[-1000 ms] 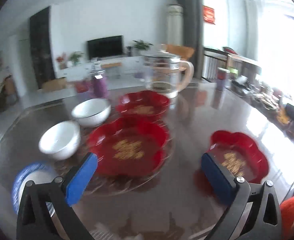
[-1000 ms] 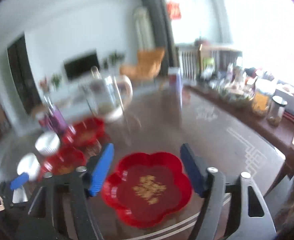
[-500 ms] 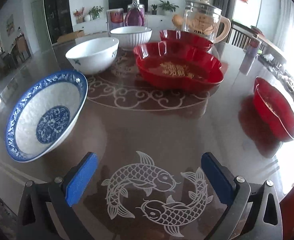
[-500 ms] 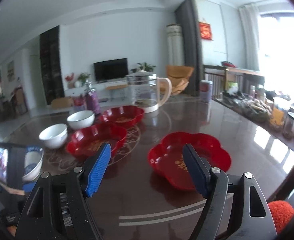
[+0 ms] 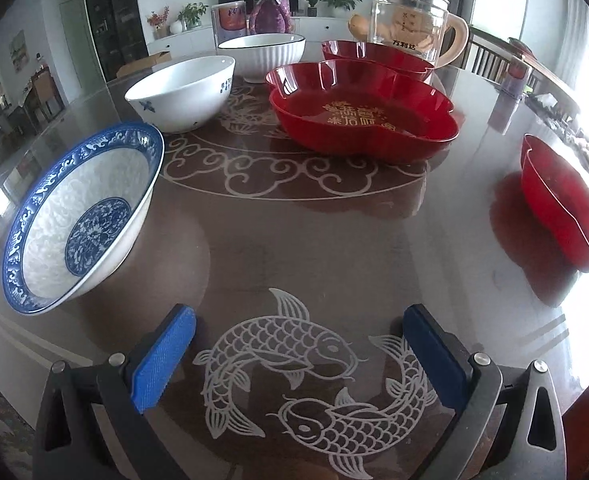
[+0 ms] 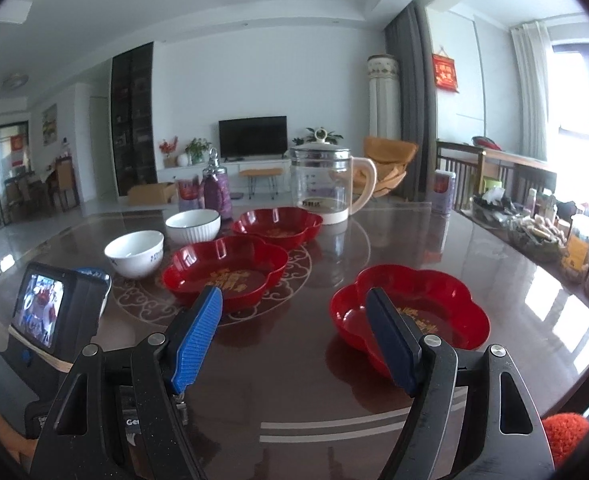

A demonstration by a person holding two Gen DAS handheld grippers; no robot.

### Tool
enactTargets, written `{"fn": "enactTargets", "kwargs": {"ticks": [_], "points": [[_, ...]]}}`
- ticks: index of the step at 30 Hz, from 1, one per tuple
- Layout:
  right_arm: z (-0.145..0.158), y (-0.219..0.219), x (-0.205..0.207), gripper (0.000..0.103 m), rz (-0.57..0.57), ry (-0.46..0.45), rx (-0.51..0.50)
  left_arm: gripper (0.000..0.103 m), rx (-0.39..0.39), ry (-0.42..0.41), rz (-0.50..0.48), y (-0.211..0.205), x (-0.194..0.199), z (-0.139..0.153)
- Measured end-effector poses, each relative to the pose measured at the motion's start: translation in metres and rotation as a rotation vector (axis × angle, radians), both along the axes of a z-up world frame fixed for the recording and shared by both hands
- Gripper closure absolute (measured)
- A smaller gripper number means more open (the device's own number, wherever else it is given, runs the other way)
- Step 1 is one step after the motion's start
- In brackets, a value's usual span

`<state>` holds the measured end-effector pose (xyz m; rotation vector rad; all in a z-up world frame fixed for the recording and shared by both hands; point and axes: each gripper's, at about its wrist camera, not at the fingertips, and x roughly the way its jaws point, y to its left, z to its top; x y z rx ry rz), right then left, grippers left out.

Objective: Organize plates and bowls

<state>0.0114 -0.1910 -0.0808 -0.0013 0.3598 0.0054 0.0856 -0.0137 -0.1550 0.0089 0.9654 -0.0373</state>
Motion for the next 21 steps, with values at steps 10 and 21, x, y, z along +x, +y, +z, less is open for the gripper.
{"fn": "enactTargets", "kwargs": {"ticks": [10,21], "points": [[-0.0024,0.0097,-0.0002,0.025,0.037,0.009,-0.021,0.000,-0.001,0.013,0.005,-0.0004,0.0030,0.0005],[-0.0045,0.0074,0.0015,0.025,0.029,0.029,-0.012,0.000,0.003,0.045,0.002,-0.0014,0.0101,-0.0002]]}}
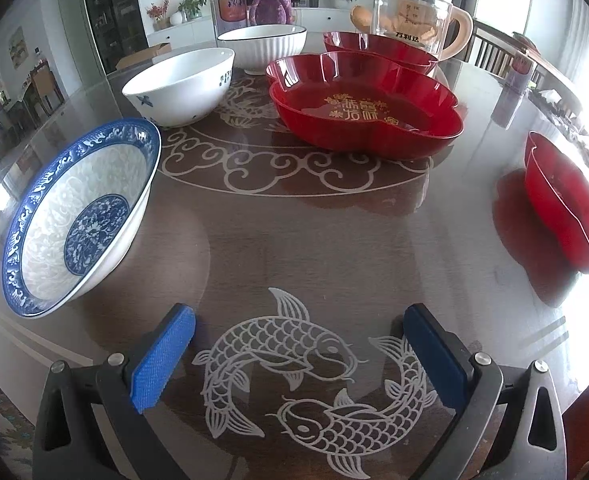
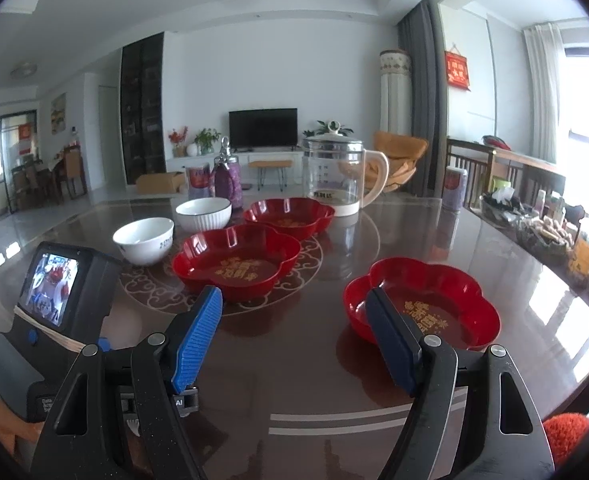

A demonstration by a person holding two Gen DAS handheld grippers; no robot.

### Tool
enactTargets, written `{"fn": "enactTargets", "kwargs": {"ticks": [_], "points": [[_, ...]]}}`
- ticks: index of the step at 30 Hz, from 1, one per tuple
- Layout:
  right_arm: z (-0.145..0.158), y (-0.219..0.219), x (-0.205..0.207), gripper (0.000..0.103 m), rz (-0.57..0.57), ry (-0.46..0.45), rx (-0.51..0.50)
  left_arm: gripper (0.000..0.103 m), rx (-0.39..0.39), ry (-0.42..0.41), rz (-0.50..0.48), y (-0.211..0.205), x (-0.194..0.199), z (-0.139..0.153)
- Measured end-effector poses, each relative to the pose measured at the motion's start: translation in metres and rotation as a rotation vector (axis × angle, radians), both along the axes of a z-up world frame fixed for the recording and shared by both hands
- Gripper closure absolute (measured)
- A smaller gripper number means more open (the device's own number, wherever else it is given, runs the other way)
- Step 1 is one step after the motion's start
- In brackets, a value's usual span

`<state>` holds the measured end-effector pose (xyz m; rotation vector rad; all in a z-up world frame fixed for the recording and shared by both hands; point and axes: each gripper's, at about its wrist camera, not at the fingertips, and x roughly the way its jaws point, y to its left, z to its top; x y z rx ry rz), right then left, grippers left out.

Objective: Organize plates and bowls

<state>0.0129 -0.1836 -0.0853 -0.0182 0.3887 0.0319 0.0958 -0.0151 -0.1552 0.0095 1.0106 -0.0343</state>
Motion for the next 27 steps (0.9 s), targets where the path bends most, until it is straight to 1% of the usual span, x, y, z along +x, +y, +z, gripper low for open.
{"fn": "enactTargets", "kwargs": {"ticks": [4,19,27], "points": [[-0.0012,-0.0007,0.0003,0.025,-0.003,0.008,0.003,0.000,0.000,0.013,-0.005,-0.0003,0.0030,-0.0002],[-0.0067,0.0020,0.0031,0.025,0.006,0.026,-0.013,0.000,0.000,0.012,-0.066,0.0021,0.0037,-0.0015],[-0.0096,0.0046,0.0043,0.025,0.013,0.040,-0.023,0.000,0.000,0.017,-0.083,0.0032,0.0047,-0.0018]]}}
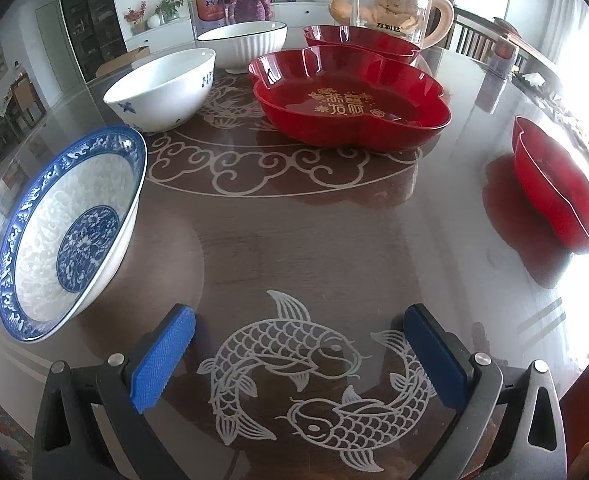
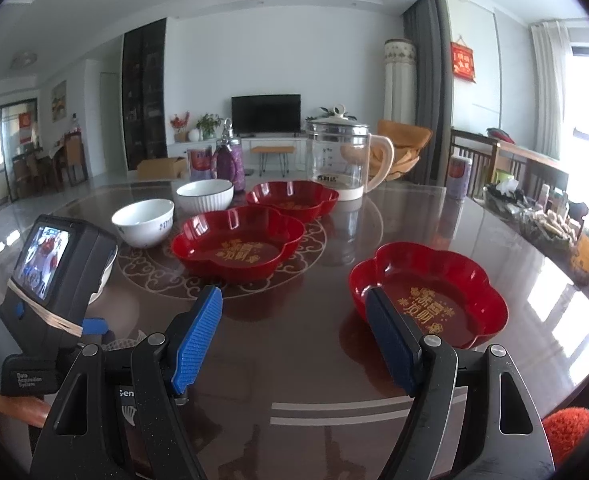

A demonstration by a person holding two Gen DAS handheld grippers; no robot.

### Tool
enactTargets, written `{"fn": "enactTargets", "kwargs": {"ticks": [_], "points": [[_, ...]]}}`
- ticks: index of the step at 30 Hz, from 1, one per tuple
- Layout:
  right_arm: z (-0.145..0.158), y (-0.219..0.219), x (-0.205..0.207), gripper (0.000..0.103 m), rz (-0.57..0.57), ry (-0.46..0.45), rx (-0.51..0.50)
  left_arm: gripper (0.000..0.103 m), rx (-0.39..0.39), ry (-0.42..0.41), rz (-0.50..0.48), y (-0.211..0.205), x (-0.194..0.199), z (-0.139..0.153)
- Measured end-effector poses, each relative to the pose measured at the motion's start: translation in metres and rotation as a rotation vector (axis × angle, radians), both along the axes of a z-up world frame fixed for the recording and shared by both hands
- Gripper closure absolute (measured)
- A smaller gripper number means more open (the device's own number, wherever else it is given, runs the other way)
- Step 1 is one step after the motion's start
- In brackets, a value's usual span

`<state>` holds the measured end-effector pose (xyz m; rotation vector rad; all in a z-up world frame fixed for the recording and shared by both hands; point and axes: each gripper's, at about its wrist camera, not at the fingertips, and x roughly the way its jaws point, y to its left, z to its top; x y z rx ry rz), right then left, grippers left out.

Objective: Organize plates and bowls

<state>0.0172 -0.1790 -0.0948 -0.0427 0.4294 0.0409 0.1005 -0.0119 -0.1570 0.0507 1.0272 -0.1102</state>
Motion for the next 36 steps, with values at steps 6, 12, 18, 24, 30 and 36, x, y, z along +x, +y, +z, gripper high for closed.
{"fn": "enactTargets", "kwargs": {"ticks": [6,12,18,24,30,36], "points": [[-0.001,0.002,-0.001,0.025,0.007,0.001,-0.006,0.000,0.001,0.005,-0.002,0.000,0.000,0.000],[-0.001,0.002,0.000,0.025,0.007,0.004,-0.005,0.000,0.002,0.014,-0.006,0.000,0.001,0.000],[0.000,-0.002,0.000,0.025,-0.001,0.001,0.004,0.000,-0.047,0.076,-0.042,0.006,0.010,0.007],[-0.006,-0.016,0.005,0.025,-0.037,0.040,0.061,0.000,-0.158,-0.026,-0.043,0.035,0.035,0.063],[-0.011,-0.028,0.012,0.026,-0.069,0.082,0.115,0.000,-0.181,-0.039,-0.140,0.033,0.120,0.115],[0.003,-0.047,0.050,0.025,0.020,0.200,0.356,0.004,-0.111,0.085,-0.167,0.020,0.202,0.098]]}}
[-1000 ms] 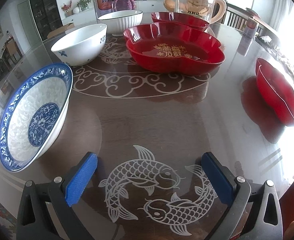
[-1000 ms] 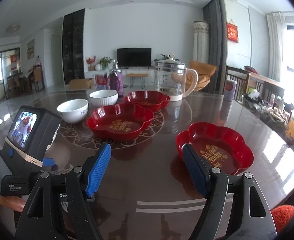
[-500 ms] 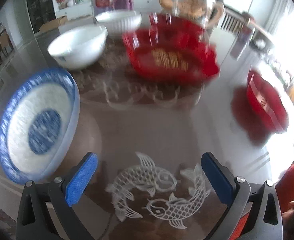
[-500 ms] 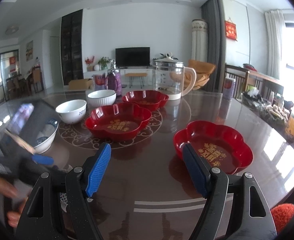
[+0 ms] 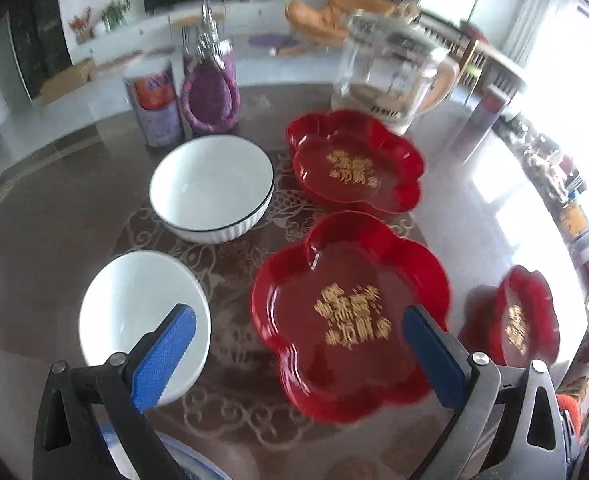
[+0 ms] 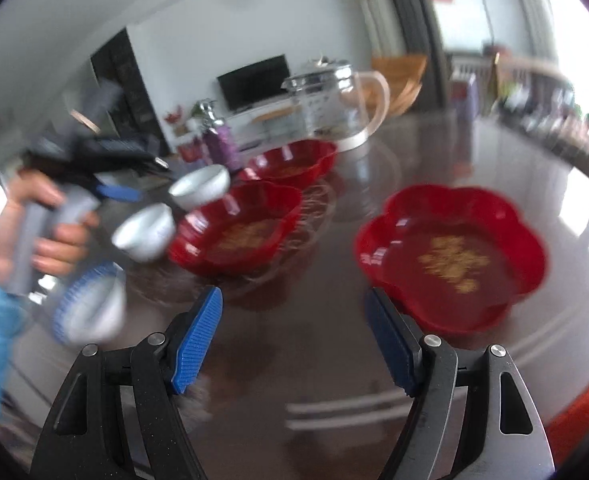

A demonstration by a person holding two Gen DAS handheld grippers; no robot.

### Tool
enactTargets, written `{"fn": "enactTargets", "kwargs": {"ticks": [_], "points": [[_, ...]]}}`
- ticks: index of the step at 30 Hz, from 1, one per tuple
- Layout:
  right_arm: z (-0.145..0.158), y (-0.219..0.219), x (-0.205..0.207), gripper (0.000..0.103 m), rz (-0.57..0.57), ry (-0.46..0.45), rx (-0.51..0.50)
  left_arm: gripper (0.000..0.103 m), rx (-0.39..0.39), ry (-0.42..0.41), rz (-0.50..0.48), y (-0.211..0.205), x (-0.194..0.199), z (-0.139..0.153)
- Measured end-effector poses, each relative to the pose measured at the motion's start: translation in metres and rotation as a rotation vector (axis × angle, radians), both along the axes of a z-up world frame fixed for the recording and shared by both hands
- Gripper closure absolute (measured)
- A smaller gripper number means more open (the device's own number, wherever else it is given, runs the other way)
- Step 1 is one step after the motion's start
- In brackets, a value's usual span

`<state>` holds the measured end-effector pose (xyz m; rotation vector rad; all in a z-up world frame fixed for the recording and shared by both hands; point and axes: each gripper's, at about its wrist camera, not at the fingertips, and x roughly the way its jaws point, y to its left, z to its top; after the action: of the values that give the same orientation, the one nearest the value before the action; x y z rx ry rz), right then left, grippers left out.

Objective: Organize plates and bowls

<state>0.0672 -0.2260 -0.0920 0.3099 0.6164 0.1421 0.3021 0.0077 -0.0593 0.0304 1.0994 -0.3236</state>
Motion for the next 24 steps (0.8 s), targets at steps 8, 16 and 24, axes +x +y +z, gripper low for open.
{"fn": "enactTargets", "kwargs": {"ticks": [8,16,24], "points": [[0.008,-0.002,0.080,0.025,0.081,0.161,0.098,0.022,0.058,0.084,-0.039,-0.014,0.029,-0.039],[-0.036,0.023,0.149,0.025,0.084,0.341,0.059,0.050,0.072,0.097,-0.025,-0.015,0.036,-0.059],[-0.045,0.027,0.172,0.075,0.085,0.403,0.003,0.062,0.071,0.091,0.005,-0.008,0.036,-0.066]]}}
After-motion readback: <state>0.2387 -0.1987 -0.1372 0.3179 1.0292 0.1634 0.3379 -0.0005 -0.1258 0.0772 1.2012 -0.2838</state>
